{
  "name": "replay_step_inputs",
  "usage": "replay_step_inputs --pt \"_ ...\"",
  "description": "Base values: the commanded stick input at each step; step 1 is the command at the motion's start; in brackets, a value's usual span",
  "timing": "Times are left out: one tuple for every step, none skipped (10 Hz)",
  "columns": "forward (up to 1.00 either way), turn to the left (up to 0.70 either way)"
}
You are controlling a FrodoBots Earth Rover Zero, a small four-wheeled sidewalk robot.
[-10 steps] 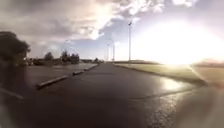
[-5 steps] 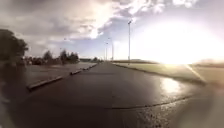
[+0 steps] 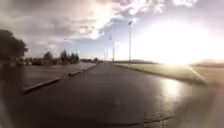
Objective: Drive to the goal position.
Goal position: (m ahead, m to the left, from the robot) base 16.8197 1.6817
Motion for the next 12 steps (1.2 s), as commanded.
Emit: replay_step_inputs --pt "0.70 0.00" --pt "0.70 0.00" --pt "0.70 0.00" --pt "0.70 0.00" --pt "0.70 0.00" --pt "0.70 0.00" --pt "0.70 0.00" --pt "0.70 0.00" --pt "0.70 -0.14" --pt "0.70 -0.14" --pt "0.70 -0.14" --pt "0.70 -0.14"
